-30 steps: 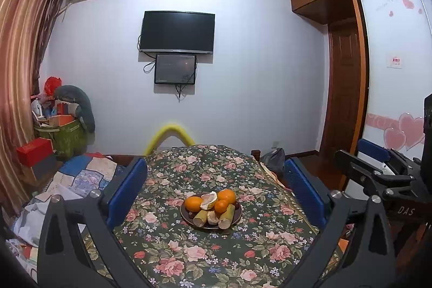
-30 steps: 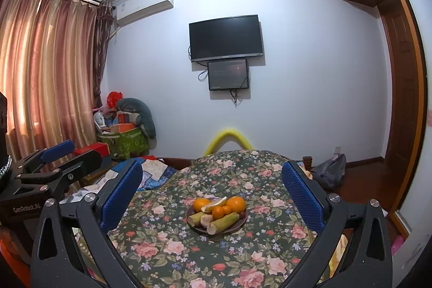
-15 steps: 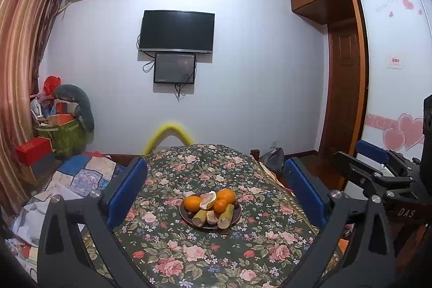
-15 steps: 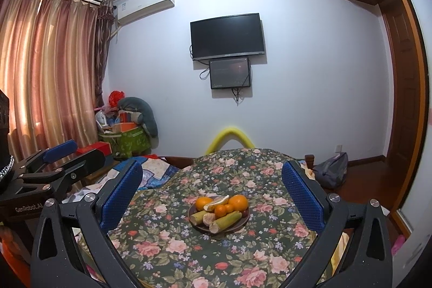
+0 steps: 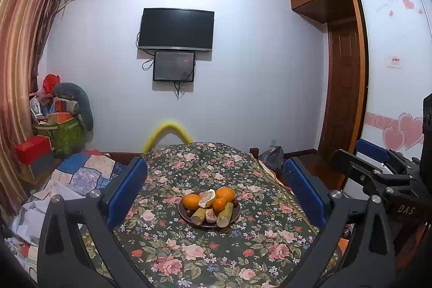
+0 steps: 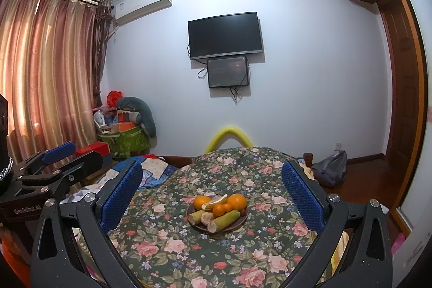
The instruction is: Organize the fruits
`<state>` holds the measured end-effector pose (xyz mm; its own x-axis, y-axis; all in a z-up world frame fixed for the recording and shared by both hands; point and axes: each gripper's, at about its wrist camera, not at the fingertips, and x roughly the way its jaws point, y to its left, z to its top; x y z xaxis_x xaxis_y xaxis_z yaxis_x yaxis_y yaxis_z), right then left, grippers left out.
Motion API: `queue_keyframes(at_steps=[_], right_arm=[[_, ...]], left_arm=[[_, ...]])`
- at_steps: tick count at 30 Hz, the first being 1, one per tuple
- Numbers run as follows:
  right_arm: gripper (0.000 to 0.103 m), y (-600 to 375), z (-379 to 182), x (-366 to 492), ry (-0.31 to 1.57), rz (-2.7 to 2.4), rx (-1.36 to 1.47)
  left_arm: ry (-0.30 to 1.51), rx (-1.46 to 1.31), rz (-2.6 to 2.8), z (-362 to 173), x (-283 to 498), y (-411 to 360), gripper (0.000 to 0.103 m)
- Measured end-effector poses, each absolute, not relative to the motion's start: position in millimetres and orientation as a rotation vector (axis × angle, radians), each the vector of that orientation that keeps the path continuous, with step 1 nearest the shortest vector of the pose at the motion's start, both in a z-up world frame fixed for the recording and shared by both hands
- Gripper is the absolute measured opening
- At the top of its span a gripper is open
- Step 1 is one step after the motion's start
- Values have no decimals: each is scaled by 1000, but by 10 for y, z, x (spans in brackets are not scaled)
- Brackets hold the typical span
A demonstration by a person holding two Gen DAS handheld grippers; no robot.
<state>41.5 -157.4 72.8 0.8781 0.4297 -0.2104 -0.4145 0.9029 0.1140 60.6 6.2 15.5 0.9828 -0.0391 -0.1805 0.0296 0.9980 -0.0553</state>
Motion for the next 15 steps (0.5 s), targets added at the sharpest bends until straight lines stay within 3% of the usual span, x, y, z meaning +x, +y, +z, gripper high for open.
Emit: queue_keyframes(at_steps=[15], right_arm=[[103,-1597,729,419,231,434,63]], left_arm=[[191,-55,-43,148,641,72,103]])
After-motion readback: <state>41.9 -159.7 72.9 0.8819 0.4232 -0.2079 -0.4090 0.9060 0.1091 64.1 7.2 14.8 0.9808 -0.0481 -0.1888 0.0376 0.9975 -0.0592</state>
